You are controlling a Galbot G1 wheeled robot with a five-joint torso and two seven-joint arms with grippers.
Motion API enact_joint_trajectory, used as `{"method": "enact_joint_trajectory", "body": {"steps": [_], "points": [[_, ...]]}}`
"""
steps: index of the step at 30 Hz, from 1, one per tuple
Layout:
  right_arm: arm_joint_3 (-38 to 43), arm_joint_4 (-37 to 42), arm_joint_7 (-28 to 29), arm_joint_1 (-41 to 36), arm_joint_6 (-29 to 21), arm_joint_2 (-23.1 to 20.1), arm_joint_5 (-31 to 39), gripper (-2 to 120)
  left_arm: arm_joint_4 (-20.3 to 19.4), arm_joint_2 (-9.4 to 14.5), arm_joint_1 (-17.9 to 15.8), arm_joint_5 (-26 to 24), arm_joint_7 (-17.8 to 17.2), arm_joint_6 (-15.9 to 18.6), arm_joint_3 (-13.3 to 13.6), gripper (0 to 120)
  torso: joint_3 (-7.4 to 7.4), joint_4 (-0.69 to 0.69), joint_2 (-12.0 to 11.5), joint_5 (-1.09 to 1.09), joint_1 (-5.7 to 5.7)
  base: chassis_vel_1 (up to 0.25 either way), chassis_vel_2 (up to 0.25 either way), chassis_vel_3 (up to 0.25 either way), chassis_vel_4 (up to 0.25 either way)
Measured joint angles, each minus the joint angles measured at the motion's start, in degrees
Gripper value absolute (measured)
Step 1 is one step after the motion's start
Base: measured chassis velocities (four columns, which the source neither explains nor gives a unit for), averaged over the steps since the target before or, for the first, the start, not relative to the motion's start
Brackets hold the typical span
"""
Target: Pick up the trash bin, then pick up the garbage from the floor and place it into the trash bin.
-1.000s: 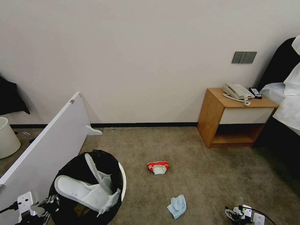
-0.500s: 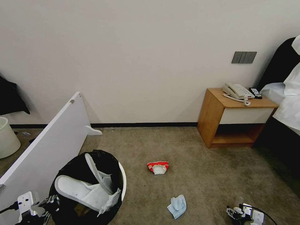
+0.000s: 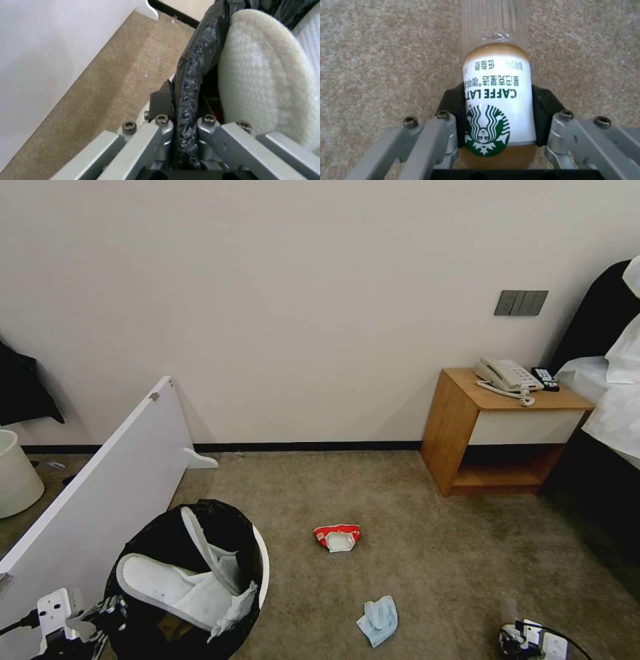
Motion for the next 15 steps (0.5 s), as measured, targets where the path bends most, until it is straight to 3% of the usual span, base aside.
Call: {"method": "enact_joint_trajectory", "body": {"steps": [7,15], "points": [[0.8,2.01,-0.12,-1.55,0.13,-0.01,-2.04,35,0.0,-0.09,0.02,0.0,0.0,0.0,0.13,2,0.01,-0.04,-0.01,0.04,0.0,0.0,0.0,0.0,0.0],[2.12,14.4,-1.7,-7.1,2.59,-2.63,-3.93,35,0.0,-0.09,0.08,-0.11,-0.01,0.0,0.3,2,0.01,-0.02,0.0,0.04,0.0,0.0,0.0,0.0,0.0]]}}
